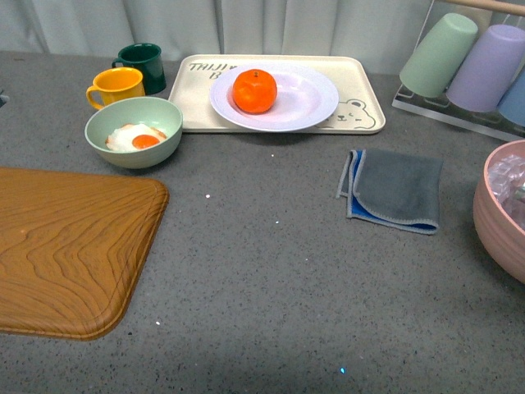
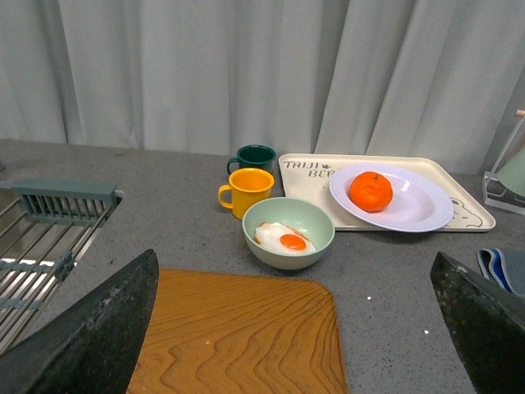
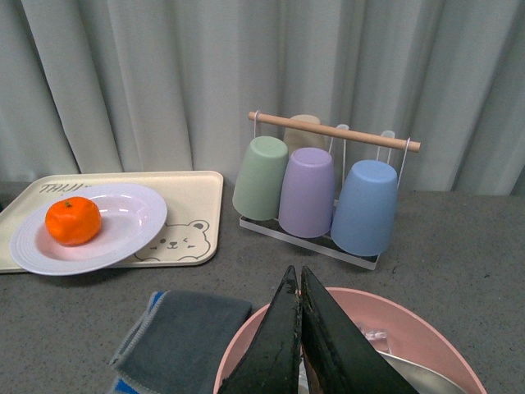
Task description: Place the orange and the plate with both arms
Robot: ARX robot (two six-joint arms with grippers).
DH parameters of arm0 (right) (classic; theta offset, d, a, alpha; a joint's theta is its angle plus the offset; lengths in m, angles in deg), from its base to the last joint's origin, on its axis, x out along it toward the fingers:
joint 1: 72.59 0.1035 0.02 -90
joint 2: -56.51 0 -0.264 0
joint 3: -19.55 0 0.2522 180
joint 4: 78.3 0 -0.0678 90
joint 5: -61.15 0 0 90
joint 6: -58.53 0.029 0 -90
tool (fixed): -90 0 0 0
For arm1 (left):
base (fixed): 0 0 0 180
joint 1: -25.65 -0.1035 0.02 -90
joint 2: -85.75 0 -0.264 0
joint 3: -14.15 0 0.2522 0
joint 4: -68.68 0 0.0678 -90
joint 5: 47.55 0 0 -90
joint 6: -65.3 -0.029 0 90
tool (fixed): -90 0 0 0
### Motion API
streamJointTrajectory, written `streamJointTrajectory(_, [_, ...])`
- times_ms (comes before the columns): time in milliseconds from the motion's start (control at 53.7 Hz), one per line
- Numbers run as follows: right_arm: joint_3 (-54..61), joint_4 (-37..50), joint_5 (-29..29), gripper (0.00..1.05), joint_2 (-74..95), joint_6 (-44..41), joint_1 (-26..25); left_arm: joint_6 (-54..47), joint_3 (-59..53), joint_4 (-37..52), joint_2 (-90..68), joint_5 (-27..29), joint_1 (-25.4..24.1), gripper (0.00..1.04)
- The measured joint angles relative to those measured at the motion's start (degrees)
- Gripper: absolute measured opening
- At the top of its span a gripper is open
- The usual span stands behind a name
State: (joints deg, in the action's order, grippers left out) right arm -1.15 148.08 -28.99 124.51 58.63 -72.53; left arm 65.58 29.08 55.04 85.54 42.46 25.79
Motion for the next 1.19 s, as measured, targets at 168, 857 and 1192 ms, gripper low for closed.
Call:
streamJointTrajectory(168, [2.7,-4.9,0.0,0.01,-7.4,0.0,0.0,0.0,0.0,0.0,0.0,0.0,0.0,0.98])
streamJointTrajectory(857, [6.6,-27.7,0.0,0.01,-35.0,0.0,0.0,0.0,0.0,0.0,0.0,0.0,0.0,0.98])
streamJointTrajectory(1192, [6.6,-36.9,0.0,0.01,-44.7,0.0,0.0,0.0,0.0,0.0,0.0,0.0,0.0,0.98])
